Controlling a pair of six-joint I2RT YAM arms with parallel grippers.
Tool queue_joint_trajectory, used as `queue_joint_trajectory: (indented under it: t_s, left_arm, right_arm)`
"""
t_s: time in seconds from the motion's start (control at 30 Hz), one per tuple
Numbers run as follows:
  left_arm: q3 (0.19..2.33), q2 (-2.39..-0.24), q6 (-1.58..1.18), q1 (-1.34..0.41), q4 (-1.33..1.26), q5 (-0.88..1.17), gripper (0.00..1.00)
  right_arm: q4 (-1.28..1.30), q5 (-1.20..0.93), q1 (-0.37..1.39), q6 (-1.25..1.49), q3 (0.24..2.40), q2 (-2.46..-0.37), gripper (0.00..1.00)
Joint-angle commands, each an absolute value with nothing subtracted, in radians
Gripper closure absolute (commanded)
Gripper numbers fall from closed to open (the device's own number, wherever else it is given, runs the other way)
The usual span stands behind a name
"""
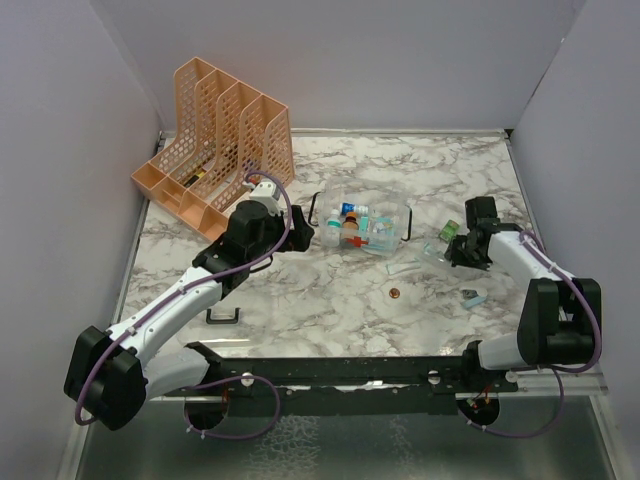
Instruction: Organize the medicine kit
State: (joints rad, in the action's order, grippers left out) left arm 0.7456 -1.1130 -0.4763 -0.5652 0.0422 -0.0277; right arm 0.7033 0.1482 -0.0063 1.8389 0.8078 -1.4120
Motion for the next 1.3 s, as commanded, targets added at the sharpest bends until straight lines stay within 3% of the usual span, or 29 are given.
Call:
queue_joint_trajectory:
  t_s: [0.0, 0.13, 0.3, 0.4, 0.77, 0.93, 1.27]
  left_arm:
    - [0.778, -1.104, -0.466, -0.568, 0.047, -0.044, 0.08]
    - [0.779, -1.105, -0.465, -0.568, 0.047, -0.045, 0.08]
    - [0.778, -1.104, -0.466, -0.568, 0.047, -0.05, 0.08]
    - [0.778, -1.106, -0.468, -0.568, 0.042, -0.049, 0.08]
    - [0.771, -1.098, -0.473, -0.568, 0.042, -0.05, 0.08]
    - [0.785, -1.101, -0.481, -0.568, 0.043, -0.041, 0.08]
    - [0.768, -1.107, -0.502, -0.568, 0.019, -0.02, 0.08]
  right_arm:
    - [0.67, 0.15, -0.017, 1.88, 0.801, -1.41, 0.99]
    - [0.676, 0.169, -0.018, 1.885, 0.798, -1.413, 0.96]
    - [0.706, 0.216, -0.018, 1.824, 0.828, -1.403, 0.63]
    - [0.723, 0.237, -0.017, 1.783, 0.845, -1.394, 0.53]
    - [0.665, 0.11, -0.017, 1.191, 0.931, -1.403, 0.55]
    - [0.524, -0.115, -0.017, 0.957, 0.836, -1.335, 0.59]
    - [0.463, -0.283, -0.01, 0.971, 0.726, -1.283, 0.62]
